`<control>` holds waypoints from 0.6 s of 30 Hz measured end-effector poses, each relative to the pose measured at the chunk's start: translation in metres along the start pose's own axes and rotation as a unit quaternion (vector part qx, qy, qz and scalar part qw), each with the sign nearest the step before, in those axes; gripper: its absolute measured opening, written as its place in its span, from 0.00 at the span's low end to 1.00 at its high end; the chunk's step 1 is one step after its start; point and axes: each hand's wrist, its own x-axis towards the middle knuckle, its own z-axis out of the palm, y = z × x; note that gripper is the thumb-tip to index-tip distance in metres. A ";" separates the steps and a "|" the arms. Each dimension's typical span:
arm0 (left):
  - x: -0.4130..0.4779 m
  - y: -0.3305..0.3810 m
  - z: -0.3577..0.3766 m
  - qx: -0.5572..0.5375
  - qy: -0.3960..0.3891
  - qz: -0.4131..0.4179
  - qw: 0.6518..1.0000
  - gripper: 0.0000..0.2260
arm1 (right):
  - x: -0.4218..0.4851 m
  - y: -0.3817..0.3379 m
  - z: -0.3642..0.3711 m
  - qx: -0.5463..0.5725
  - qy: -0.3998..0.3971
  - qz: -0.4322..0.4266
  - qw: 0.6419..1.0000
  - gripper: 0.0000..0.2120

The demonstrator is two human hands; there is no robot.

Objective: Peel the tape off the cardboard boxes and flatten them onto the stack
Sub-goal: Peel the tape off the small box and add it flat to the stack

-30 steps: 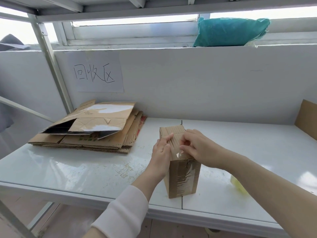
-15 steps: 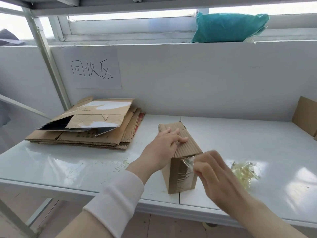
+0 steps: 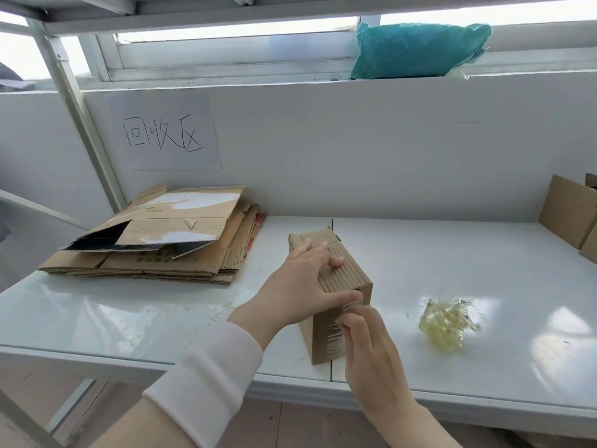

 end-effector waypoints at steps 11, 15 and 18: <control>0.007 0.015 -0.013 0.269 -0.119 0.197 0.935 0.25 | -0.045 0.006 -0.024 0.003 -0.172 0.071 0.983 0.07; 0.013 0.015 -0.019 0.250 -0.156 0.188 0.937 0.29 | -0.034 0.003 -0.034 0.044 -0.105 0.144 0.983 0.15; 0.012 0.009 -0.026 0.215 -0.097 0.196 0.952 0.25 | -0.030 0.009 -0.046 0.043 -0.056 0.161 0.984 0.09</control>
